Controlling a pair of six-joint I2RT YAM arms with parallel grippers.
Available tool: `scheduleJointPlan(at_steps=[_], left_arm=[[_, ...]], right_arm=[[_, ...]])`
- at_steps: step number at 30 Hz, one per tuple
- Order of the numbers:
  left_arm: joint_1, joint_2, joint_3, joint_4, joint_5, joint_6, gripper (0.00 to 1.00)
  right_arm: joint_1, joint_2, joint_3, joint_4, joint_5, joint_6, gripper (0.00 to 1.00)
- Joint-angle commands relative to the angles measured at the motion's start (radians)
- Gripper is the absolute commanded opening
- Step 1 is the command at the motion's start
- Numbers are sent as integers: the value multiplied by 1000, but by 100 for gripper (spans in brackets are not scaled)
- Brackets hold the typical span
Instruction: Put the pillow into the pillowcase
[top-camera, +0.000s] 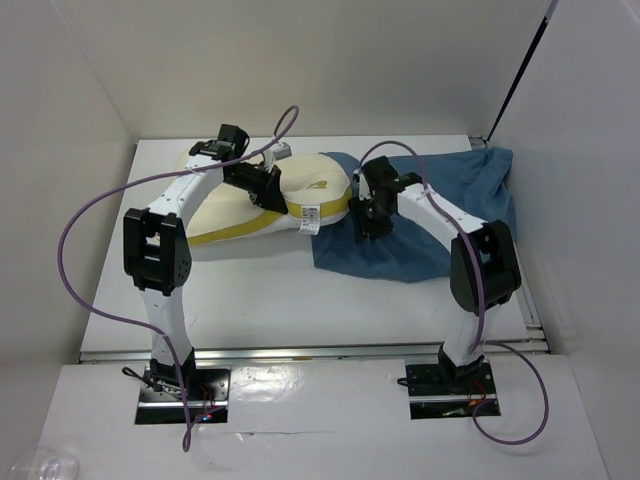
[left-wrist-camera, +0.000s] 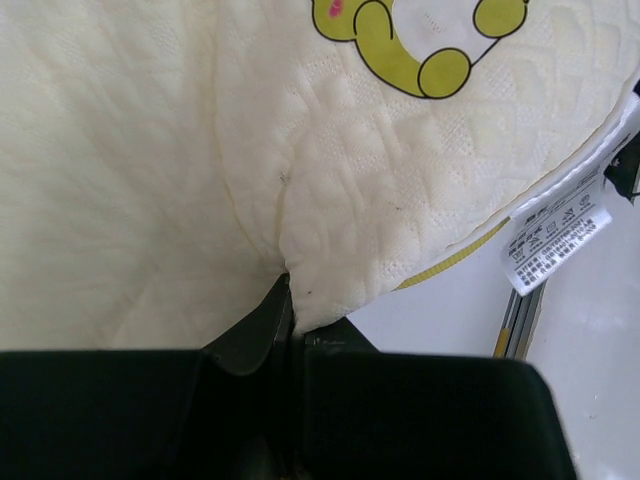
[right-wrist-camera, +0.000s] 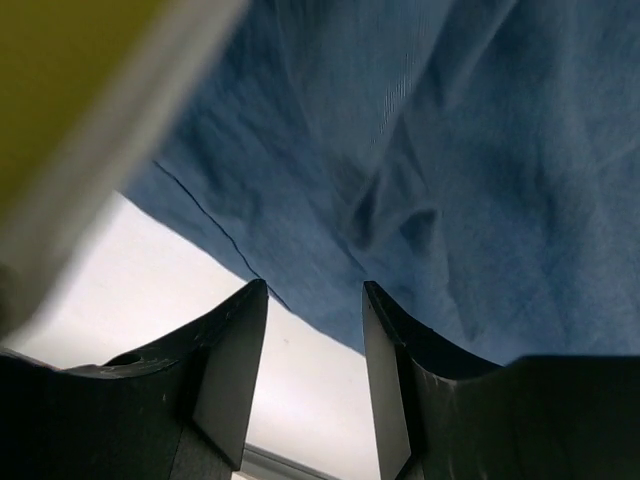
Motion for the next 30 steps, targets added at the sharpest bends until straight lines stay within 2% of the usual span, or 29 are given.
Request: scheduleJointPlan(at_steps=[1,8,18,22,30], left_arm=[[3,-65,41,2,20,-26,0],[3,-45,63,-18,20,-26,0],[3,-36,73,-29,29,-26,0],[3,-36,63,-29,29,-16,0],[3,-14,81,-56,29,4,0]], right_arm=[[9,20,104,49,-36,100,50],[19,130,185,105,-75,145,50],[53,212,216,135,154,123,50],[53,212,207,144,243,102,50],[53,121,159,164,268,60,50]])
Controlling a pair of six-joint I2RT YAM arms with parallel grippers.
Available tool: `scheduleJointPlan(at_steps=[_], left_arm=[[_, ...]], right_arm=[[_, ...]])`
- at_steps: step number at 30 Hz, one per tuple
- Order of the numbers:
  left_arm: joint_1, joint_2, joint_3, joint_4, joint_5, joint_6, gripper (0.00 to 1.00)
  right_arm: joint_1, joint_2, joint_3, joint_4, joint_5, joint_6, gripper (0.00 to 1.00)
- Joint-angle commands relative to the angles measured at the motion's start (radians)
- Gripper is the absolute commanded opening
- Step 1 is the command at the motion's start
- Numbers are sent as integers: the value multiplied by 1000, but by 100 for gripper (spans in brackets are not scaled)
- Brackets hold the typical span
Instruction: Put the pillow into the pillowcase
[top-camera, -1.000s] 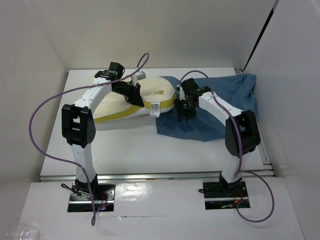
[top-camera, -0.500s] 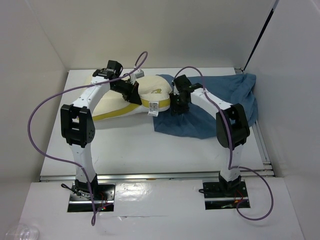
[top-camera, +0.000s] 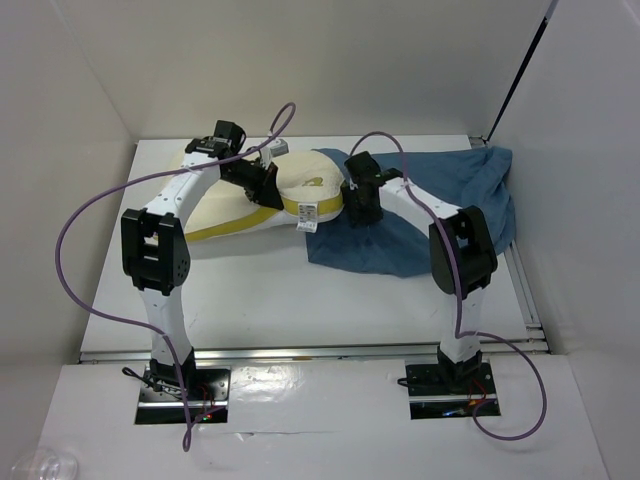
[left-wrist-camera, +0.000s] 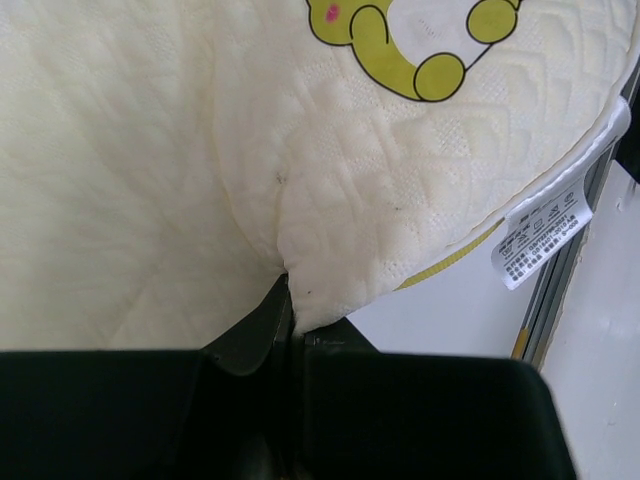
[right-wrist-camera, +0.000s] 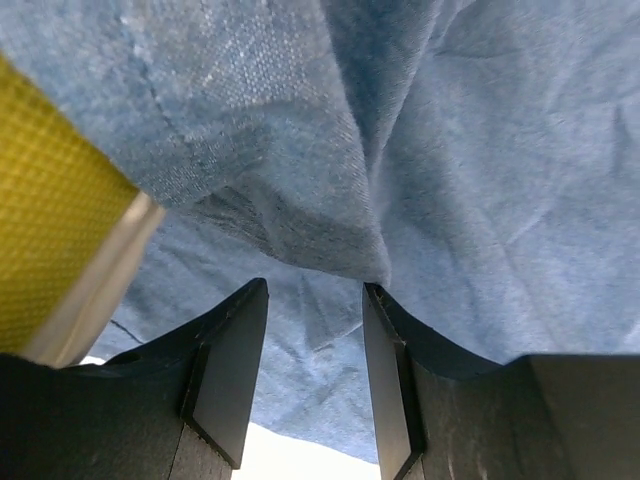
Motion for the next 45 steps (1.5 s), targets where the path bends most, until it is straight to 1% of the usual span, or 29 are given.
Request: scheduleJointPlan(at_steps=[1,3,6,7,8,11,17,18,19,21,22,23,24,29,32,36,40,44,45], left_arm=[[-5,-14,51,-40,77,-3,0],[-5,-3,51,-40,77,-3,0],[-5,6,60,-50,87,-3,0],[-5,6,60,-50,87,-3,0],[-5,6,60,-50,87,-3,0],[-5,6,60,-59,87,-3,0],[-5,-3,60,-59,77,-12,0],[-5,-3,60,-59,77,-12,0],[-5,-3,60,-59,77,-12,0],[-5,-3,60,-59,68,-21,0],[-5,6,60,-59,68,-30,0],[-5,6,72,-59,68,-31,0],[-5,6,81,-59,68,-31,0],[-25,24,94,-59,59,-41,0],[-25,33,85,-36,38,-52,0],[-45,43,54,4,28,-70,0],[-54,43,30,30,10,-81,0],[-64,52,20,50,1,-90,0],[-74,63,20,59,1,-90,0]], right_arm=[[16,-87,-37,73,36,-23,52],[16,-87,-48,82,36,-23,52],[25,-45,-48,92,36,0,52],[25,-23,-39,117,36,0,52],[25,-7,-27,117,48,0,53],[34,57,25,126,36,11,53],[34,151,79,148,26,20,53],[34,160,90,157,26,20,51],[34,160,90,157,17,20,41],[34,171,90,166,8,20,29],[25,171,90,166,-6,11,21],[25,171,90,166,-19,11,5],[14,171,79,166,-41,11,0],[-16,104,53,166,-92,-49,0],[-27,41,67,99,-115,-101,0],[-47,-53,119,-43,-171,-170,0],[-70,-125,128,-111,-228,-229,0],[-70,-160,137,-166,-319,-270,0],[-70,-160,137,-182,-346,-305,0]])
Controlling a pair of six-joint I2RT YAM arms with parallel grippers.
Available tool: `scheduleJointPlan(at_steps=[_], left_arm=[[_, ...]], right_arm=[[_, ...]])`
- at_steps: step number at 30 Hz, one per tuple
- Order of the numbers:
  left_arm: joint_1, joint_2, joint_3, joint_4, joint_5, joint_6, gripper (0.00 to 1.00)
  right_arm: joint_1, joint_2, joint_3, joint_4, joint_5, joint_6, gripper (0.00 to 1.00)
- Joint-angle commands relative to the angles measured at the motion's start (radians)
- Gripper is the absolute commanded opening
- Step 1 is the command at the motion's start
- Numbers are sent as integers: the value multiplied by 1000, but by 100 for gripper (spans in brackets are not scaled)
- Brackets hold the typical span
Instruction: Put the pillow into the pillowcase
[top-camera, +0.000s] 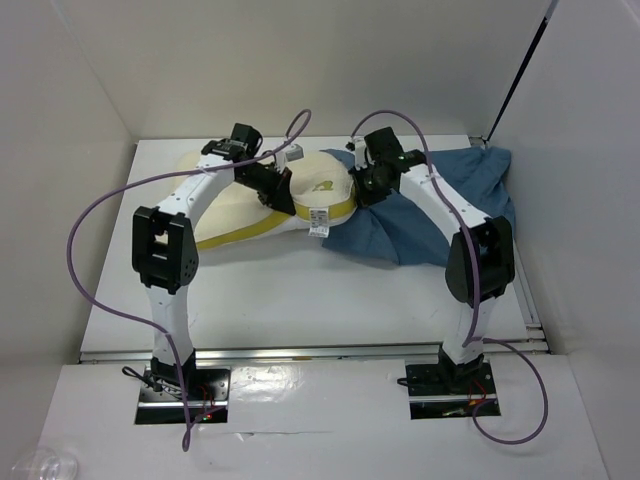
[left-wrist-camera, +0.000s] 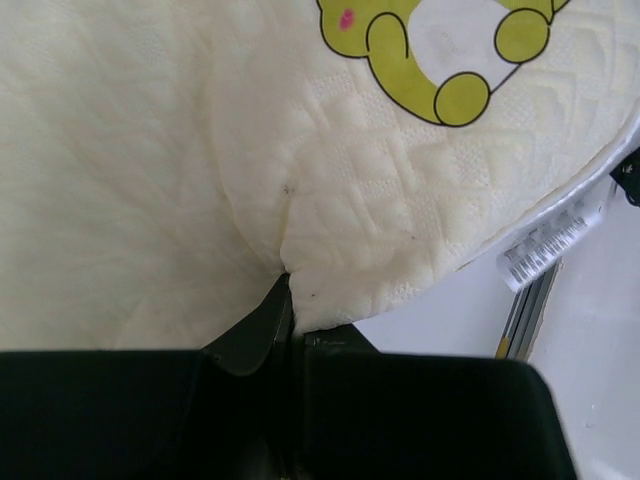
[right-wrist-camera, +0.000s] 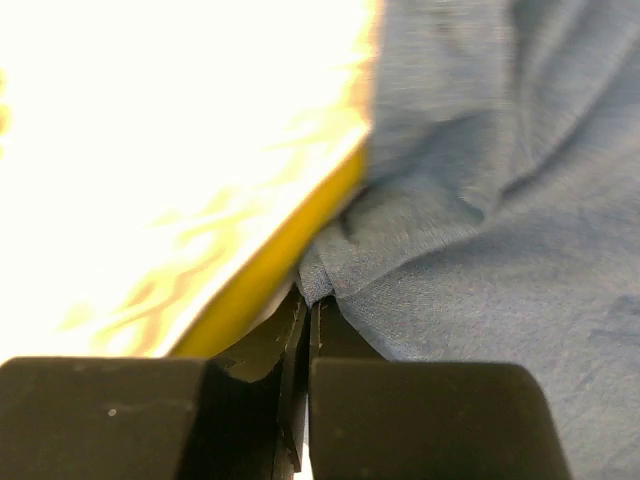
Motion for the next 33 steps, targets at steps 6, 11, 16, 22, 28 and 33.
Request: scheduleJointPlan(at_steps=[6,11,16,22,28,33], left_arm=[[-33,43,6,57,-1,-57,0],[-43,52,6,66,-53,-66,0],[-53,52,-5,101,-131,-114,0],[-63,13,-78,216,-348,-189,0],[-103,8,-112,297,-577,-268,0],[-124,19,-100,330,-645,-282,0]], right_arm=[[-27,-79,3,-225,-266,-198,0],[-66,-98,-79,-266,-275,-250,0],[-92,-76,-118,-315,-275,-284,0],[-124,-76,-118,-315,-298,-293,0],[-144,-61,-90,-433,-437,-390,0],[-170,-49,-80,-499,-514,-457,0]])
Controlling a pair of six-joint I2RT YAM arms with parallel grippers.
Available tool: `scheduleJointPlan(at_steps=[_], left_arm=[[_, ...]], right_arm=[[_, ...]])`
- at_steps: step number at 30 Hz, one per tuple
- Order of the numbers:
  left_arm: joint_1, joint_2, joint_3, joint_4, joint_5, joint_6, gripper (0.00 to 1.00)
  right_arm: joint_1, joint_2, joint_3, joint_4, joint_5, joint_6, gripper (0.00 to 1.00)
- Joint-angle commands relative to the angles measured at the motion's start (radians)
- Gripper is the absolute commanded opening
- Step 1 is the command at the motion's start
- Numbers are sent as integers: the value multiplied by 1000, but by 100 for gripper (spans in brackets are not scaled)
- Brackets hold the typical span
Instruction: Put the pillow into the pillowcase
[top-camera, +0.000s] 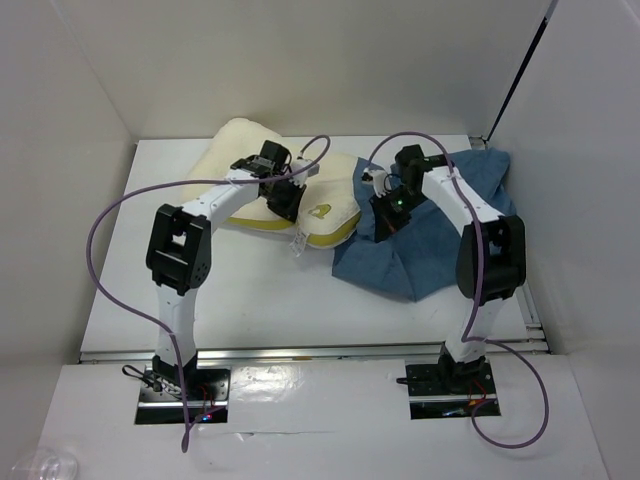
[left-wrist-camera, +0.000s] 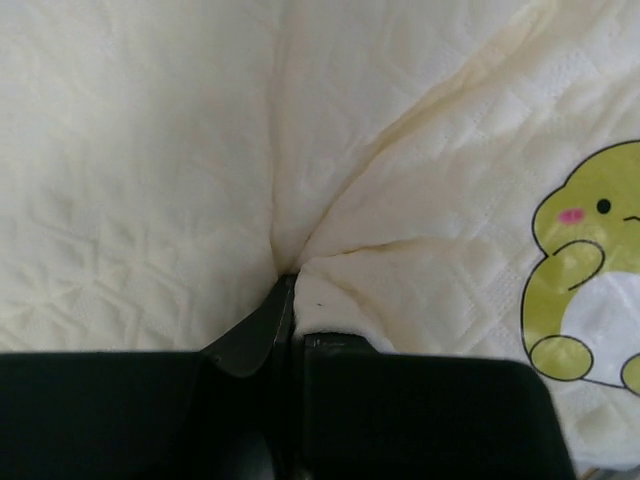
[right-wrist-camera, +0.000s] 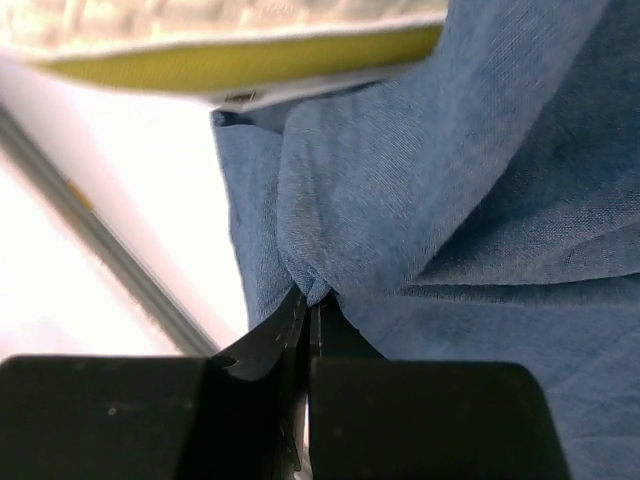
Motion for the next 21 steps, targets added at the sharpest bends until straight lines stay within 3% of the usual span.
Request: scheduleJointPlan(at_steps=[1,5,7,9,13,15,19,21], left_arm=[[1,-5,42,102,-165,-59,0],[-9,31,93,71,-165,-79,0],[-20,32,105,60,-165,-88,0],[-29,32,114,51,-165,-88,0],[-39,32,95,51,-174,-78,0],[-39,13,70,51,-185,-78,0],[-39,2,36,60,-185,-78,0],[-39,2,36,60,-185,-78,0]], right_arm=[[-12,-2,46,-205,-130,-59,0],[-12,42,46,-230,-188,-68,10],[-12,67,83,-230,-188,-68,20],[-12,67,103,-205,-149,-53,23],[-12,-123,40,58,2,33,34],[-1,-227,-33,203,92,61,46],[51,-364,-130,359,198,93,47],[91,-458,-218,448,182,40,47]])
